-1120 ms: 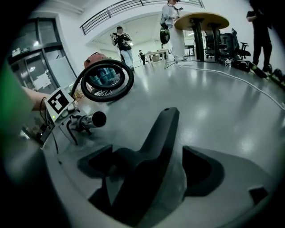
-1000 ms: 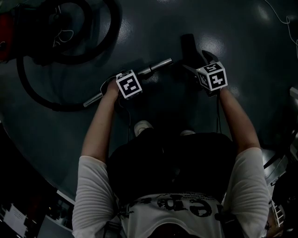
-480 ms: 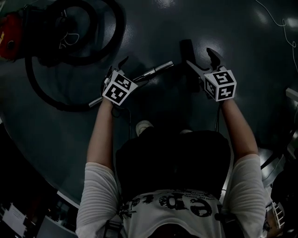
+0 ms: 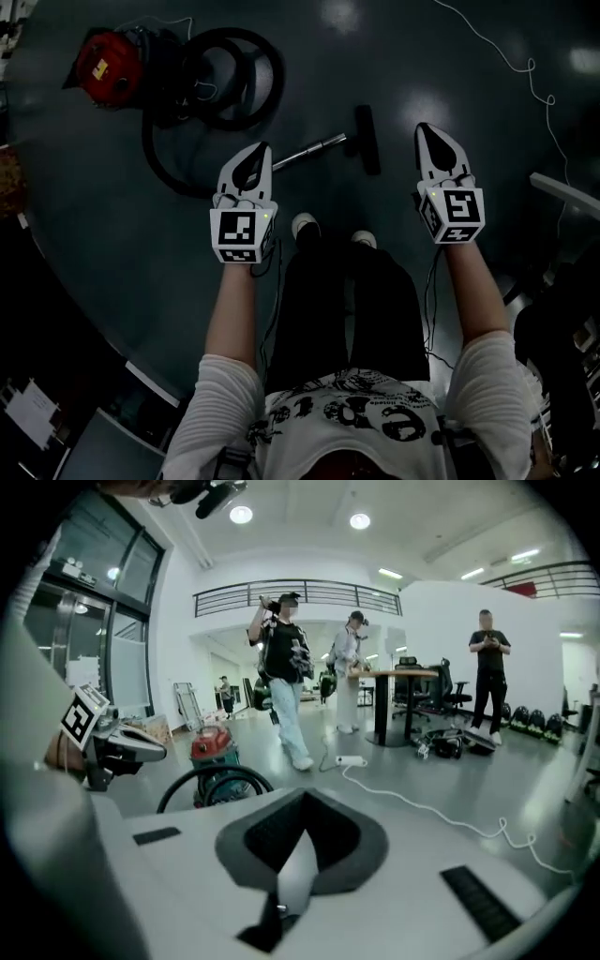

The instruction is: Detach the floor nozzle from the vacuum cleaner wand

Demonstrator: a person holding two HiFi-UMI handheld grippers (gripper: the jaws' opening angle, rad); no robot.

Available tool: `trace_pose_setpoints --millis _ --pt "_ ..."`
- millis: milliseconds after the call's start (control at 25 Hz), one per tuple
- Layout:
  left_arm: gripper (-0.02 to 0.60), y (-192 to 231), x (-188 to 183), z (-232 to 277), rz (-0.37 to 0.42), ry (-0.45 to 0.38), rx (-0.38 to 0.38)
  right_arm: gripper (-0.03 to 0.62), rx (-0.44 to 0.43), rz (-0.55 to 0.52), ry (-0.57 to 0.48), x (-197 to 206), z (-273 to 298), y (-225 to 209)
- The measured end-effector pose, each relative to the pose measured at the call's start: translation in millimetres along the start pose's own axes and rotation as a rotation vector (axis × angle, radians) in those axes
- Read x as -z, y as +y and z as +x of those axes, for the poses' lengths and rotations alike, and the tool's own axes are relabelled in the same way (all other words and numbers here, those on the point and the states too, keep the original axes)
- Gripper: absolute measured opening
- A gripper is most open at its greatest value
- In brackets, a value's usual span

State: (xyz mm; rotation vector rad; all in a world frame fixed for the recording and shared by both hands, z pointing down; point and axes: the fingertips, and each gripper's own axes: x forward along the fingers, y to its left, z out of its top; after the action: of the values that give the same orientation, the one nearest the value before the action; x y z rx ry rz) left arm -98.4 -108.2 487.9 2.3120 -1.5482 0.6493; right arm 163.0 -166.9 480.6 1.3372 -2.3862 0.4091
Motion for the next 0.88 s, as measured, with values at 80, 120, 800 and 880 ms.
trace_pose_setpoints --millis 80,120,800,880 --pt "0.005 -2.6 -68.4 -56.4 -0.046 -0.051 -0.046 0.003 -0.003 -0.012 -0.039 -70.0 -43.5 6.6" --pt "0.005 -5.2 -100.2 -85.2 -0.066 -0.075 -0.068 0.003 -0.005 -0.012 -0.053 -101.9 -65.8 10.0" --pt "0.005 -100.6 -373.4 -422.9 -0.050 -0.570 -0.243 0.003 -0.095 -0.046 -0.391 -371.4 -356.1 76.0" --pt "0.005 -106.3 -367.5 -436.7 -0.040 -0.582 -0.255 0.003 -0.106 -0.049 -0.386 -363.8 -368.3 82.1"
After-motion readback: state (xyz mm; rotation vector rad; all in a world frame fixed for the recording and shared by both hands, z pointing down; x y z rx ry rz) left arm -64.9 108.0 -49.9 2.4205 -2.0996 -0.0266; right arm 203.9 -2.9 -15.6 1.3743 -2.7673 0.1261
